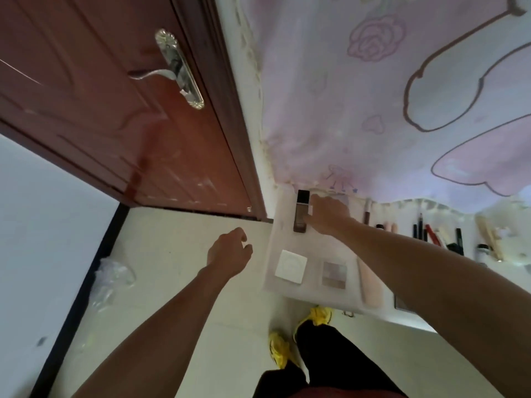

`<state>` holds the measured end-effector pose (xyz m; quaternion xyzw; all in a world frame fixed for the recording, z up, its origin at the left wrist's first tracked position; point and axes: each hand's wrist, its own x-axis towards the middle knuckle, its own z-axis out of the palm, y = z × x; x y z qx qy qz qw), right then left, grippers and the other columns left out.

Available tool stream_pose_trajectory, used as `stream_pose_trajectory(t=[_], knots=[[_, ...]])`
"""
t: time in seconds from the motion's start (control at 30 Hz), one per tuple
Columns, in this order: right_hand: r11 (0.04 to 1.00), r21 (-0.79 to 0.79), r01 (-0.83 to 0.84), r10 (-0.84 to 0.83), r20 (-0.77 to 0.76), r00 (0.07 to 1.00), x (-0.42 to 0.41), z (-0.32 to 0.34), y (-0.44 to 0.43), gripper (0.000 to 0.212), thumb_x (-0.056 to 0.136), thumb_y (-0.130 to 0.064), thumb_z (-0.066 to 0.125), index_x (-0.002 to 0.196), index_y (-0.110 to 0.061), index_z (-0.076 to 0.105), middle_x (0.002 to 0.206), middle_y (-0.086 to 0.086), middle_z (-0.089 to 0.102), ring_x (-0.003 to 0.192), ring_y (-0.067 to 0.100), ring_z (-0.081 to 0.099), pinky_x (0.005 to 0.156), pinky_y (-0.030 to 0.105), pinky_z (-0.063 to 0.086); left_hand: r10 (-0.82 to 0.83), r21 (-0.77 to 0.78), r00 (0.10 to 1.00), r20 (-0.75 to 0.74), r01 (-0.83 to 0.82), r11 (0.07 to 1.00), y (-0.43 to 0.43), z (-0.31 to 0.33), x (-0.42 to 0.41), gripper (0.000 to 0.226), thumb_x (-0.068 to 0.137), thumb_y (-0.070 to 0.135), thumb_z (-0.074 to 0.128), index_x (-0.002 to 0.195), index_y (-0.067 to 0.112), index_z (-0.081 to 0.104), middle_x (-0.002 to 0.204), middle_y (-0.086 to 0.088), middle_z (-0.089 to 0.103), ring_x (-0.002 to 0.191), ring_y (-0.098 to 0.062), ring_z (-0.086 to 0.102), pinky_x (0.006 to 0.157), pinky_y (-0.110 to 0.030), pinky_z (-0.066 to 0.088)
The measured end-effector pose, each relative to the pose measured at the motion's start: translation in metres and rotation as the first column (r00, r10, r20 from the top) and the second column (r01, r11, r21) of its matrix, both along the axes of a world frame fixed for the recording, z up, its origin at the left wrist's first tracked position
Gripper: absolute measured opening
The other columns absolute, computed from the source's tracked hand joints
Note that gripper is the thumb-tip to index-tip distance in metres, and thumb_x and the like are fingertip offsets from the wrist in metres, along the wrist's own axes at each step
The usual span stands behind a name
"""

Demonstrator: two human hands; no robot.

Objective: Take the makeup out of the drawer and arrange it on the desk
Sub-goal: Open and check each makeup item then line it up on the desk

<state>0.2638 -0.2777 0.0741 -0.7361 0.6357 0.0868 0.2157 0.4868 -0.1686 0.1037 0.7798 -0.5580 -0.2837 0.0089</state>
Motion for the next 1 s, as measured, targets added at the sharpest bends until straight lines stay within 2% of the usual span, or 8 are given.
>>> stream_pose_trajectory(t=[0.13,0.33,0.5,0.57,0.7,0.8,0.9,1.0], knots=[[0.999,0.018,0.031,-0.031,0.004,1.0,0.023,-0.022,-0.044,0.046,0.092,-0.044,0.052,0.124,-0.013,0.041,0.109,0.012,0.061,0.095,0.032,0.06,0.065,0.033,0.039,0.042,0.019,0.998,0.038,-0.043,0.999,-0.013,-0.004,0.012,0.024,0.092,0.033,0.054,0.114,0.021,0.055,0.094,0.001,0.069,0.095,-0.022,0.063,0.076,-0.029,0.045],[0.992,0.112,0.058,-0.057,-0.017,0.998,0.039,-0.048,-0.067,0.048,0.092,-0.042,0.056,0.124,-0.008,0.042,0.113,0.012,0.061,0.101,0.033,0.06,0.069,0.033,0.039,0.077,0.048,0.997,0.03,-0.079,0.996,-0.025,-0.017,0.014,0.023,0.093,0.033,0.053,0.113,0.022,0.055,0.091,0.002,0.069,0.093,-0.021,0.063,0.075,-0.029,0.045],[0.957,0.234,0.17,-0.198,0.098,0.975,0.034,-0.052,-0.075,0.049,0.089,-0.037,0.06,0.125,-0.009,0.043,0.114,0.013,0.059,0.103,0.033,0.058,0.073,0.034,0.045,0.041,0.076,0.999,-0.031,-0.039,0.996,-0.046,-0.022,0.008,0.024,0.092,0.034,0.054,0.113,0.023,0.056,0.087,0.003,0.068,0.088,-0.018,0.062,0.072,-0.029,0.045],[0.923,0.288,0.254,-0.317,0.199,0.927,0.027,-0.048,-0.077,0.042,0.086,-0.033,0.064,0.118,-0.012,0.048,0.105,0.011,0.061,0.092,0.029,0.059,0.072,0.034,0.049,0.02,0.079,0.996,-0.085,-0.013,0.997,-0.058,-0.021,0.009,0.022,0.091,0.033,0.056,0.111,0.022,0.057,0.081,0.004,0.066,0.082,-0.017,0.062,0.071,-0.03,0.048],[0.803,0.372,0.466,-0.595,0.447,0.668,0.006,-0.022,-0.071,0.02,0.082,-0.02,0.071,0.095,-0.016,0.057,0.084,0.011,0.066,0.064,0.027,0.065,0.062,0.043,0.059,-0.082,0.03,0.966,-0.245,0.092,0.995,-0.093,-0.014,0.007,0.018,0.09,0.029,0.061,0.104,0.018,0.058,0.071,0.005,0.06,0.07,-0.016,0.059,0.069,-0.031,0.049],[0.676,0.437,0.593,-0.725,0.539,0.429,-0.009,0.009,-0.061,0.016,0.083,-0.015,0.073,0.094,-0.011,0.062,0.078,0.013,0.068,0.054,0.025,0.064,0.055,0.038,0.058,-0.138,-0.038,0.905,-0.402,0.134,0.99,-0.125,-0.002,-0.004,0.012,0.091,0.026,0.062,0.095,0.016,0.057,0.072,0.004,0.057,0.064,-0.01,0.054,0.064,-0.028,0.041],[0.584,0.524,0.62,-0.77,0.599,0.219,-0.016,0.043,-0.051,0.018,0.084,-0.013,0.074,0.098,-0.009,0.064,0.08,0.016,0.07,0.056,0.027,0.068,0.059,0.039,0.06,-0.119,-0.068,0.823,-0.556,0.098,0.993,-0.153,0.012,-0.022,0.015,0.093,0.032,0.059,0.097,0.017,0.059,0.085,-0.003,0.063,0.078,-0.022,0.064,0.072,-0.042,0.051],[0.556,0.573,0.602,-0.763,0.639,0.096,-0.015,0.073,-0.039,0.021,0.086,-0.016,0.073,0.101,-0.004,0.064,0.087,0.02,0.072,0.066,0.031,0.072,0.053,0.03,0.057,-0.149,-0.11,0.743,-0.652,0.102,0.989,-0.167,0.029,-0.045,0.011,0.098,0.034,0.05,0.093,0.028,0.058,0.091,0.001,0.063,0.081,-0.024,0.065,0.071,-0.043,0.055]])
